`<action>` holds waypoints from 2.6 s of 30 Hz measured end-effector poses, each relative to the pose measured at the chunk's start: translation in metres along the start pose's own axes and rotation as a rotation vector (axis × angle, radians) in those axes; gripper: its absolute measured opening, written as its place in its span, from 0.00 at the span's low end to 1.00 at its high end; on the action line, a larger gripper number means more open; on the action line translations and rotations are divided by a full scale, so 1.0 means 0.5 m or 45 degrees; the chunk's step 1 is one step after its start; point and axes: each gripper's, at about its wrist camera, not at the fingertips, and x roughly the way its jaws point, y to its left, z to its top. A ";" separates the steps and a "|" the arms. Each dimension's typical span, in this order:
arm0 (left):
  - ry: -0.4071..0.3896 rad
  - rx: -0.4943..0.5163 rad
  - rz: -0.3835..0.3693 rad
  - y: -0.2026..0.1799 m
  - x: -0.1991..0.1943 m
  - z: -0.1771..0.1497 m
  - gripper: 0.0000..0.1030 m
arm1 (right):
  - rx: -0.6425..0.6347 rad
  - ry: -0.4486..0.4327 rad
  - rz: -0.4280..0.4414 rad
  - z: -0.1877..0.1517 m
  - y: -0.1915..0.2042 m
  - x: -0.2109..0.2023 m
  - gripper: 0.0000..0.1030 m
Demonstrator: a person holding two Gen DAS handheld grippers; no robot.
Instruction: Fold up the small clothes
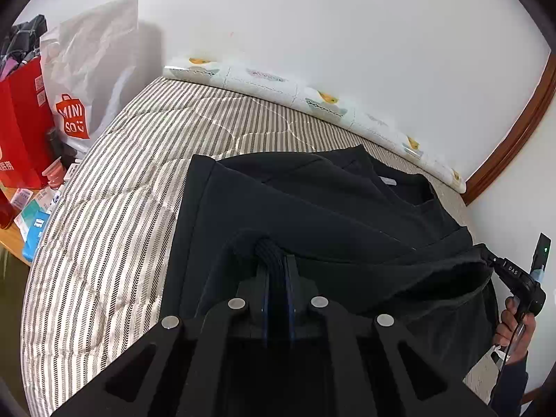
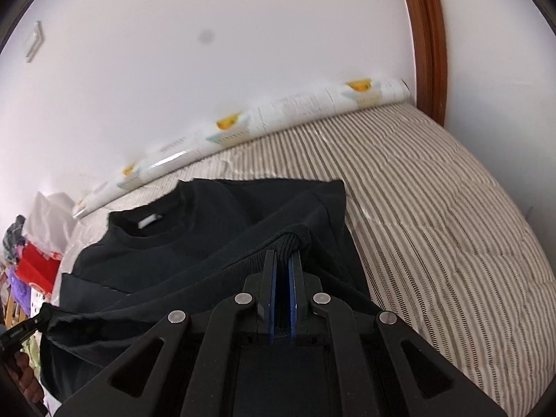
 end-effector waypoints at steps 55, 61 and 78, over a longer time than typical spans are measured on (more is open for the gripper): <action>0.067 0.271 0.148 -0.013 0.107 0.062 0.26 | -0.266 0.138 -0.071 0.046 0.024 0.129 0.34; -0.096 0.222 0.166 -0.022 0.048 0.072 0.09 | -0.273 0.058 -0.022 0.053 0.018 0.097 0.13; -0.071 0.161 0.234 -0.005 0.139 0.103 0.11 | -0.097 0.075 -0.029 0.086 -0.036 0.163 0.13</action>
